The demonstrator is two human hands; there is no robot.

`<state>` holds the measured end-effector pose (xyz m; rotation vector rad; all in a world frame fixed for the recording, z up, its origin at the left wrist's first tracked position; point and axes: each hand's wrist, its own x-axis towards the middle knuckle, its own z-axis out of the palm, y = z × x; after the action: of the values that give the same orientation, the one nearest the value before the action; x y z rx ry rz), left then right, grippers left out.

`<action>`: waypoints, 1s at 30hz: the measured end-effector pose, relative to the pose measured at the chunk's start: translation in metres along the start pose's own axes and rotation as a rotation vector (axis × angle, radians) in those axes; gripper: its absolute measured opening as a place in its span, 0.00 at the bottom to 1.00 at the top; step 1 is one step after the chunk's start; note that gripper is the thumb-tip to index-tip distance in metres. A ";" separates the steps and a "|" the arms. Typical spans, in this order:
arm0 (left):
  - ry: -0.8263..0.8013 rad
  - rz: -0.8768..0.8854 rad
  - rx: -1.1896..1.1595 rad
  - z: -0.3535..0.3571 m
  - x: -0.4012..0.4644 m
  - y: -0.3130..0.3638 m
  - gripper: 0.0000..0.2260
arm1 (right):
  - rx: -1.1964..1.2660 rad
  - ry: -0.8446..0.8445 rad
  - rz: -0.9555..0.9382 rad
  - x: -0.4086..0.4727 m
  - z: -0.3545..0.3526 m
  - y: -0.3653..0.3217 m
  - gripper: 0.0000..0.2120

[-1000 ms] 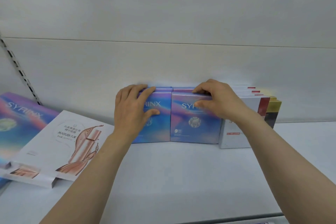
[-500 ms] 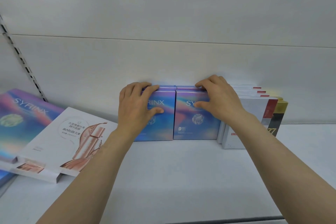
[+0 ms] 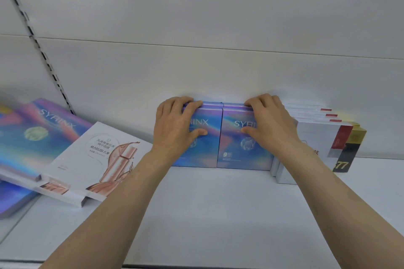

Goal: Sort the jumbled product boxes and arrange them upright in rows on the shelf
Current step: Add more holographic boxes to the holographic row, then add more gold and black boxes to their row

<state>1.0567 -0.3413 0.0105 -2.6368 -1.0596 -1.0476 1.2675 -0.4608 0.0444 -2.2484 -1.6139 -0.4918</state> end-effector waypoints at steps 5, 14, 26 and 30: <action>-0.088 0.016 -0.040 -0.013 0.004 0.001 0.31 | 0.009 -0.102 0.031 0.005 -0.011 -0.009 0.27; -0.150 -0.352 -0.480 -0.130 -0.043 -0.067 0.26 | 0.332 0.018 -0.121 0.006 -0.065 -0.133 0.21; 0.031 -0.571 -0.507 -0.352 -0.275 -0.246 0.16 | 0.782 -0.175 -0.333 -0.121 -0.069 -0.466 0.17; 0.054 -0.685 -0.456 -0.398 -0.355 -0.305 0.16 | 0.839 -0.300 -0.384 -0.171 -0.052 -0.565 0.19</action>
<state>0.4526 -0.4492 0.0405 -2.5670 -1.9965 -1.6358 0.6746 -0.4553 0.0481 -1.4297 -1.9168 0.4118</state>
